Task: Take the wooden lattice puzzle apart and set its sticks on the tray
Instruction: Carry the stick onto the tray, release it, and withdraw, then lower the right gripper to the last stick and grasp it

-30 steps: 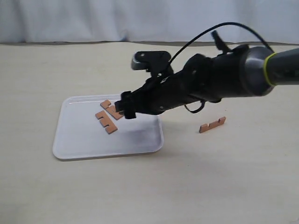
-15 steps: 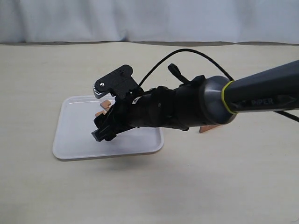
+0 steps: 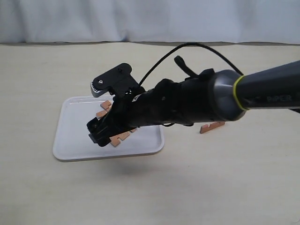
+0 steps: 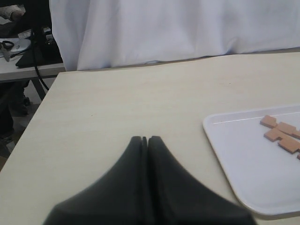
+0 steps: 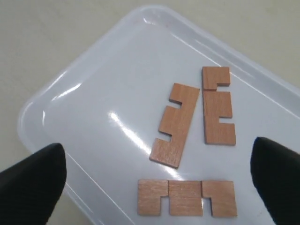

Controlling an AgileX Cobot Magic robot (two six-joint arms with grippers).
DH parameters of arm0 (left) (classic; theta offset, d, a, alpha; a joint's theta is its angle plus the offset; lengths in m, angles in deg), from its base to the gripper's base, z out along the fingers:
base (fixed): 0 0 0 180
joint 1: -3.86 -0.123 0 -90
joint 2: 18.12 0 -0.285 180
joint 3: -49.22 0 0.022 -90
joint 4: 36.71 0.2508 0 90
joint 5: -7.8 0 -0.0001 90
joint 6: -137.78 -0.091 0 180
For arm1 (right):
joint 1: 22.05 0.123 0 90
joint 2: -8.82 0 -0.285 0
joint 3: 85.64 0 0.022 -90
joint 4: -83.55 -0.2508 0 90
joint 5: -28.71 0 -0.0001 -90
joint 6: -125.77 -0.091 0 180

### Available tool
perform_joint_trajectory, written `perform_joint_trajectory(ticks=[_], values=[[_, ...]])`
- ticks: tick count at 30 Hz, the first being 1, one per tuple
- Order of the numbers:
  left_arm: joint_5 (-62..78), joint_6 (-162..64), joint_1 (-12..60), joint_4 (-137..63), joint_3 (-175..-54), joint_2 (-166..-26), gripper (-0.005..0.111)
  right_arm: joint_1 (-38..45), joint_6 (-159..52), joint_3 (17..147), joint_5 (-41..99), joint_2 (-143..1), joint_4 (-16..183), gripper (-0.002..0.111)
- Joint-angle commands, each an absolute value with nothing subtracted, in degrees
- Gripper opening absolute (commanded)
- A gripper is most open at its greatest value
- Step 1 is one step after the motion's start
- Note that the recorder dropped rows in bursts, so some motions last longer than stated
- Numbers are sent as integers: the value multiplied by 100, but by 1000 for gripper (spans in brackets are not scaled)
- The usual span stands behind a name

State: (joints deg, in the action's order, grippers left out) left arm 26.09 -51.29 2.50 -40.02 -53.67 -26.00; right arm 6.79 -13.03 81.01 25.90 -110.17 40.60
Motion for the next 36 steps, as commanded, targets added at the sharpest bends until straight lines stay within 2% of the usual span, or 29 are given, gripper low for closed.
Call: perform_joint_trajectory(ticks=[1, 8, 13, 26, 36], values=[[2550, -5136, 262, -3987, -5357, -2591, 0, 666, -945, 8112, 2540, -10629, 4097, 107], [2550, -5136, 262, -3987, -5357, -2591, 0, 513, -660, 8112, 1719, -10040, 4381, 107], [2550, -5136, 262, -3987, -5357, -2591, 0, 114, -823, 8112, 961, -9673, 4986, 107], [2550, -5136, 262, -3987, -5357, -2591, 0, -1746, -1099, 8112, -1244, -9125, 5296, 107], [2550, -5136, 262, -3987, -5357, -2591, 0, -2707, -1893, 7840, -1006, -9125, 5892, 107]])
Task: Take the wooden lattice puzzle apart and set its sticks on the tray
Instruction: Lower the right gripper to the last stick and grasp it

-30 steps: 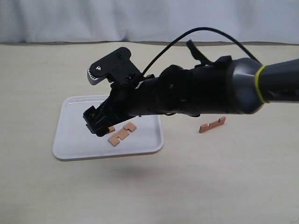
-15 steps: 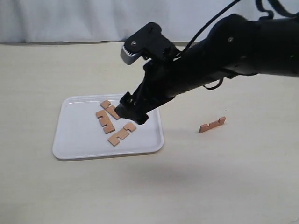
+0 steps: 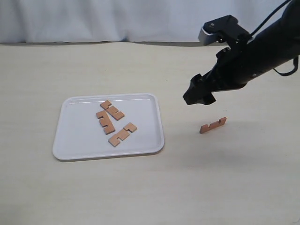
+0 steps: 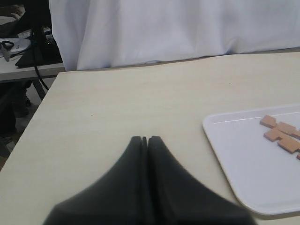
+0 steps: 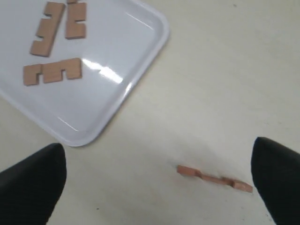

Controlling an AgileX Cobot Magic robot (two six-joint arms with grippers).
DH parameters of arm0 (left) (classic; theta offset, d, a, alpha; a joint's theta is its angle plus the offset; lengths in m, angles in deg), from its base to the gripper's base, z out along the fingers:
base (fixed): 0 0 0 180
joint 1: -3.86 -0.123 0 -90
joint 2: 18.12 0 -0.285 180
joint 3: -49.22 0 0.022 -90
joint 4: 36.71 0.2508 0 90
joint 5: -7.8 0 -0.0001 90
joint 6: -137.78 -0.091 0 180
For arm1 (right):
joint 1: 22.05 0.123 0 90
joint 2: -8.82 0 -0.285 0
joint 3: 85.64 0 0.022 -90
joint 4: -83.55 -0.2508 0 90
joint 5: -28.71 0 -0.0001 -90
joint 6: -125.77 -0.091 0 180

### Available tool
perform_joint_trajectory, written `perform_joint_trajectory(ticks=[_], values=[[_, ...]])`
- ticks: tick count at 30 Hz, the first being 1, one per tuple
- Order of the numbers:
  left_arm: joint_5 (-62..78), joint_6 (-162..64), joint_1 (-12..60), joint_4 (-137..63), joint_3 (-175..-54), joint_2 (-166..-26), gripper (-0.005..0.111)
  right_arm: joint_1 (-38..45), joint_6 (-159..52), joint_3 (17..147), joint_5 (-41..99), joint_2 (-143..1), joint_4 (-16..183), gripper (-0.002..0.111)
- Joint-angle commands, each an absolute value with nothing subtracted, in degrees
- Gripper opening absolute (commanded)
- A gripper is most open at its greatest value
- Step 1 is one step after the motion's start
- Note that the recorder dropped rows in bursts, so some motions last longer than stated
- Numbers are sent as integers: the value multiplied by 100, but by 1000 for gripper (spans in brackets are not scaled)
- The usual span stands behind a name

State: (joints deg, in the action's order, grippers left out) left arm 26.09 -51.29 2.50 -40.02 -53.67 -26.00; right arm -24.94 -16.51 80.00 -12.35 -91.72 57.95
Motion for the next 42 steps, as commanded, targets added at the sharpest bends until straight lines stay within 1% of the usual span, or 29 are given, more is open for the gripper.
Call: perform_joint_trajectory(ticks=[1, 8, 12, 24, 36, 38, 42], values=[[2550, -5136, 262, -3987, -5357, -2591, 0, -2735, -1911, 7783, -888, -9125, 5892, 107], [2550, -5136, 262, -3987, -5357, -2591, 0, -2735, -2320, 7393, -13, -9165, 5880, 107], [2550, -5136, 262, -3987, -5357, -2591, 0, -2724, -2362, 7209, 299, -9471, 5880, 107], [2550, -5136, 262, -3987, -5357, -2591, 0, -2724, -2964, 7244, 389, -10792, 5903, 107], [2550, -5136, 262, -3987, -5357, -2591, 0, -2724, -3130, 7244, 639, -10925, 5903, 107], [2550, -5136, 262, -3987, -5357, -2591, 0, -2724, -3151, 7244, 639, -10925, 5903, 103], [2550, -5136, 262, -3987, -5357, -2591, 0, -2724, -3383, 7244, 705, -10925, 5880, 85]])
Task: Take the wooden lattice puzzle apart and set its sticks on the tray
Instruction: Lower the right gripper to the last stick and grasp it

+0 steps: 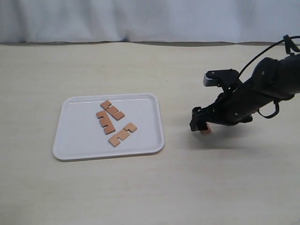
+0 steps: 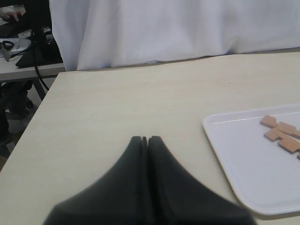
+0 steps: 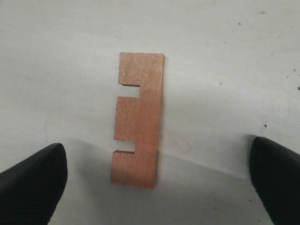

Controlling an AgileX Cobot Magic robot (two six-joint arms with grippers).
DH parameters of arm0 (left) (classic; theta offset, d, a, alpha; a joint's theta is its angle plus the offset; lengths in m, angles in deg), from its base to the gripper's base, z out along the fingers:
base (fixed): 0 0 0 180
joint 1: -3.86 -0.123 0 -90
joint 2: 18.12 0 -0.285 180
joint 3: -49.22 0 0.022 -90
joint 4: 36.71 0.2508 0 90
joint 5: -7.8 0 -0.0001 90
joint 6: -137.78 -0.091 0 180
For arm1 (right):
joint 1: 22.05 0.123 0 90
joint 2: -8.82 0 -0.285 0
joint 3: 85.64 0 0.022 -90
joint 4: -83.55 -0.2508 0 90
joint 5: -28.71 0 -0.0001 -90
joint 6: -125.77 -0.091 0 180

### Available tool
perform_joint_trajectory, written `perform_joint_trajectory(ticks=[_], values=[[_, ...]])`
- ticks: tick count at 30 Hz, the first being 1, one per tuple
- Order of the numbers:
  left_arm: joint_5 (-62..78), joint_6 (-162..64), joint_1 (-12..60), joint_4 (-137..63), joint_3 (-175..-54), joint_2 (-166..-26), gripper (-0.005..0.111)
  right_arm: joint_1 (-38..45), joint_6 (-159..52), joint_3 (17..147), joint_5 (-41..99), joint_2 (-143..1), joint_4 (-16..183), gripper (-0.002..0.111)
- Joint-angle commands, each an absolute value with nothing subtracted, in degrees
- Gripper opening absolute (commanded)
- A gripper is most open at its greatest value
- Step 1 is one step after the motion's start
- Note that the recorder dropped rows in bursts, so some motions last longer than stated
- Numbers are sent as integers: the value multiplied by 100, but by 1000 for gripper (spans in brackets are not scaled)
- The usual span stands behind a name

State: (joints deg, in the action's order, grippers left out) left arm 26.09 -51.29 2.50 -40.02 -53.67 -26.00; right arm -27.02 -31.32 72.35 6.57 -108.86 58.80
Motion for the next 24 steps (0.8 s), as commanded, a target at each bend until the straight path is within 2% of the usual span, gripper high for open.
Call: perform_joint_trajectory(ticks=[1, 11, 17, 24], values=[[2550, -5136, 262, -3987, -5357, -2591, 0, -2724, -3397, 7244, 720, -10925, 5880, 81], [2550, -5136, 262, -3987, -5357, -2591, 0, -2724, -3530, 8080, -513, -10925, 6164, 77], [2550, -5136, 262, -3987, -5357, -2591, 0, -2664, -4211, 8182, -655, -10925, 7033, 70], [2550, -5136, 262, -3987, -5357, -2591, 0, -2016, -5281, 8182, -553, -10948, 8445, 69]])
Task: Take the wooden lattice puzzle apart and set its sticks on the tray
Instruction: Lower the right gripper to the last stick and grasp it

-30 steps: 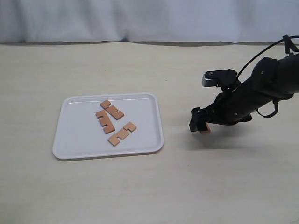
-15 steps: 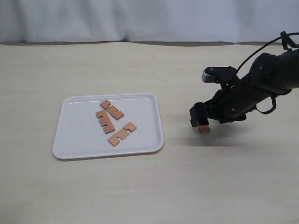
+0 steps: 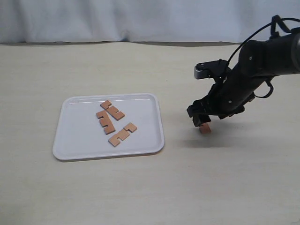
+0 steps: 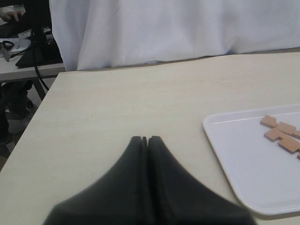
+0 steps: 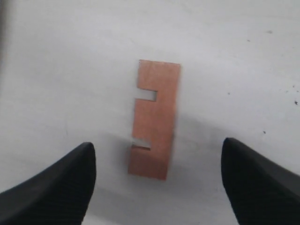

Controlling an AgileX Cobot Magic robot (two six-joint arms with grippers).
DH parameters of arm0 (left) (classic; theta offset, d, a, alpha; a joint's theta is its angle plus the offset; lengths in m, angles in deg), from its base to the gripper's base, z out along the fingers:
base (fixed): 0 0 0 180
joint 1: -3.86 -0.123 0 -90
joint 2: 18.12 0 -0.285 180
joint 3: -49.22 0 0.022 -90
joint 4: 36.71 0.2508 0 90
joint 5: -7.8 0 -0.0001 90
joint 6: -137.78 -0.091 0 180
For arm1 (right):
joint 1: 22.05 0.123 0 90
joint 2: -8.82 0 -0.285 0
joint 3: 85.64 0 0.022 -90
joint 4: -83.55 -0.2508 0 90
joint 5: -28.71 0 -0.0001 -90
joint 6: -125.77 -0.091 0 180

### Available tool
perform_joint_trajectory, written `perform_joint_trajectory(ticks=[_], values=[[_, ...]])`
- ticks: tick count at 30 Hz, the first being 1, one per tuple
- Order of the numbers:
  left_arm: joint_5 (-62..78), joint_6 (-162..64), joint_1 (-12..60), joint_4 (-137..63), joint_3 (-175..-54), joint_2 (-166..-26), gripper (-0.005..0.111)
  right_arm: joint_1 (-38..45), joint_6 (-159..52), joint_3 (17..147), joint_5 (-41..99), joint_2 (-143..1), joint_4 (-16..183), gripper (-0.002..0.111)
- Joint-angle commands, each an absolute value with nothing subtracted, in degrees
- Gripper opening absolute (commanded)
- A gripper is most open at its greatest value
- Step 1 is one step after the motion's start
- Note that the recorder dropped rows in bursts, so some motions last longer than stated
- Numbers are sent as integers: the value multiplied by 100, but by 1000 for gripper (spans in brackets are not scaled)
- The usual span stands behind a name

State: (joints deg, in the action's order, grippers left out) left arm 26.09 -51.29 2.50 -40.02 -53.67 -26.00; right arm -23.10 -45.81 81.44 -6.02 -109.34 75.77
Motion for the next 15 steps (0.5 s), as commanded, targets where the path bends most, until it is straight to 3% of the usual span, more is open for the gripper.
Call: perform_joint_trajectory(ticks=[1, 10, 15], values=[[2550, -5136, 262, -3987, -5357, -2591, 0, -1991, -5584, 8182, -525, -10948, 8621, 69], [2550, -5136, 262, -3987, -5357, -2591, 0, -1989, -6033, 8182, -361, -10998, 8559, 69], [2550, -5136, 262, -3987, -5357, -2591, 0, -1989, -6050, 8182, -130, -11319, 8533, 61]])
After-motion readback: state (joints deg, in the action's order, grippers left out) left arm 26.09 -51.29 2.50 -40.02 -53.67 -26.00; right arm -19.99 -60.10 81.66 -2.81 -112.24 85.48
